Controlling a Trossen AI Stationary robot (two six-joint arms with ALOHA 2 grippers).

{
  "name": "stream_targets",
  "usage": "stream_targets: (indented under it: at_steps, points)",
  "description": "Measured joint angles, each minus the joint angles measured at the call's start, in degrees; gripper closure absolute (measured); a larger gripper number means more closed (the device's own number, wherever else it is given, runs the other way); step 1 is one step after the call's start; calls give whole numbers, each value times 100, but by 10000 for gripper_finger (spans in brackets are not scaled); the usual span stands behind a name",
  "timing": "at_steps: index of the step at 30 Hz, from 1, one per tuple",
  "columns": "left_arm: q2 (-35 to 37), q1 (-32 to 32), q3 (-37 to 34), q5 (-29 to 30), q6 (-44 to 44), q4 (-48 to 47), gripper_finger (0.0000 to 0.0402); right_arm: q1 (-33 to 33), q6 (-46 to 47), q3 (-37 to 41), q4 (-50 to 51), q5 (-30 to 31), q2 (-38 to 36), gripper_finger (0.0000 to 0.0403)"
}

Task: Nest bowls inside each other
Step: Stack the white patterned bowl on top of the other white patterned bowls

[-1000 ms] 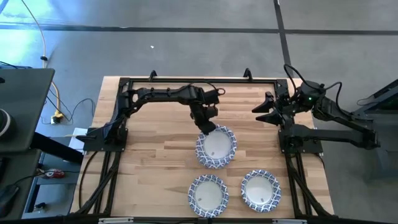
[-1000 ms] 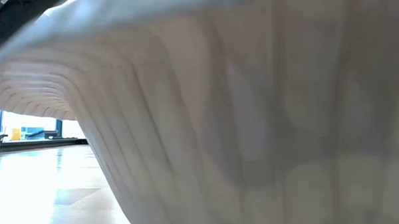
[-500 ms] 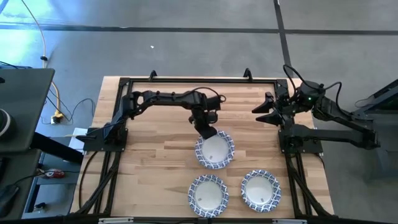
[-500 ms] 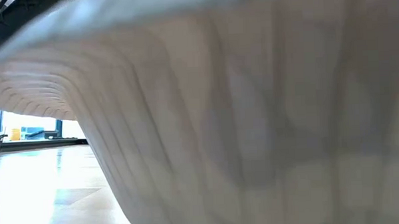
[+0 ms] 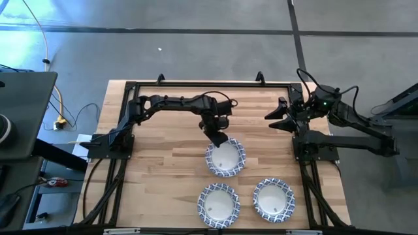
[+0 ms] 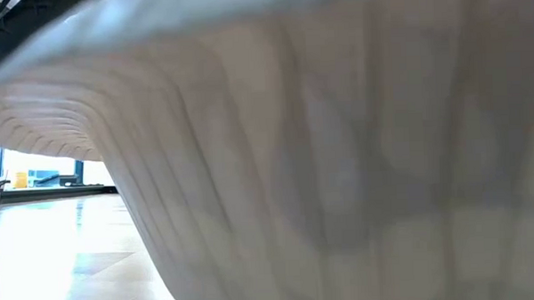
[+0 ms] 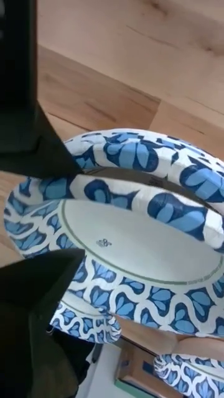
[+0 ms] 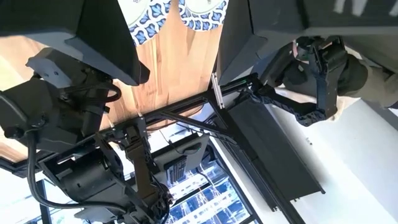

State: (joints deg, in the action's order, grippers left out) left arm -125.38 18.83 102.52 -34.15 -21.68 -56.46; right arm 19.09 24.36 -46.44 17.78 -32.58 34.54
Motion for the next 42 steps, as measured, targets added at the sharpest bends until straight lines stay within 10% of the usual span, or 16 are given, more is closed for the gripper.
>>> stream_targets:
  at_steps: [20, 42]
  points:
    - [2, 397, 826, 933, 1323, -1832, 158, 0, 109, 1, 184, 1, -2, 197]
    - [2, -1322, 257, 575, 1368, -1713, 156, 0, -271, 0, 707, 224, -210, 197]
